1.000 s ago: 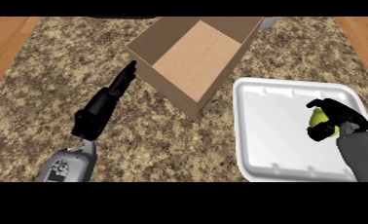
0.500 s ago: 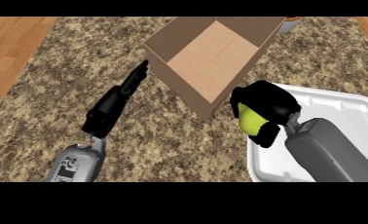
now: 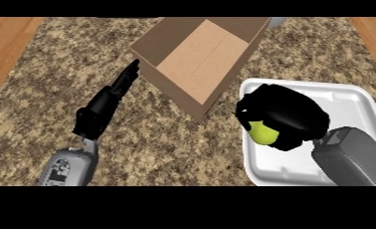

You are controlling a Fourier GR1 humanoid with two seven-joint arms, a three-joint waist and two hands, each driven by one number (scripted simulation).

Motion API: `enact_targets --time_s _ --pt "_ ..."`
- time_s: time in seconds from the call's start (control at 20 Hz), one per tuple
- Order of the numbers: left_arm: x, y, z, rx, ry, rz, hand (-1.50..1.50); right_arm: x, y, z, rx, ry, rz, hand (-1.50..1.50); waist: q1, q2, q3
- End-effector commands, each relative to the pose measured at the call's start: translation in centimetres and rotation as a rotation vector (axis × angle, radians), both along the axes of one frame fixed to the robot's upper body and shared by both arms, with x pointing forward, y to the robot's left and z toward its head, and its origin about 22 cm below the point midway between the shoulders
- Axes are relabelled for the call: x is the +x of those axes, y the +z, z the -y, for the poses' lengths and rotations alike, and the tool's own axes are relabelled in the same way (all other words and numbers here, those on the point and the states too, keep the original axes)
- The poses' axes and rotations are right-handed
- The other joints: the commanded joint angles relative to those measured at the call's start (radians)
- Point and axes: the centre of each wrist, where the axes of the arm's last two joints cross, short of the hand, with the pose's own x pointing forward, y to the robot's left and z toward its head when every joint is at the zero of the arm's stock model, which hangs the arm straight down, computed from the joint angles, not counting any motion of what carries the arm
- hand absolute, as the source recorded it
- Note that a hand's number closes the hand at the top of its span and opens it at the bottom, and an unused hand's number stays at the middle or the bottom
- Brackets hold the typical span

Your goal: Pick the pear from the tray and place it in the cardboard box

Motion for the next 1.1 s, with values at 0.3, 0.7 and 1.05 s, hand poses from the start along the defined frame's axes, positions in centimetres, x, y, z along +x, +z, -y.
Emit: enact_targets --time_s 0.3,0.7,1.05 --pt "0.4 0.8 -1.4 0.021 0.034 -0.008 0.00 -1.9 9.7 7.0 0.254 0.185 -0.010 1.50 -0.030 -0.006 -0.002" --pt "0.3 0.3 -0.1 -0.006 0.021 0.002 0.00 -2.4 10.8 8.5 0.388 0.011 -0.083 1.50 -0.019 -0.002 -0.002" --pt "-1.6 -0.9 -0.5 0.008 0.013 -0.009 0.00 0.8 14.8 4.9 0.413 -0.098 -0.052 1.50 -0.007 -0.002 -0.003"
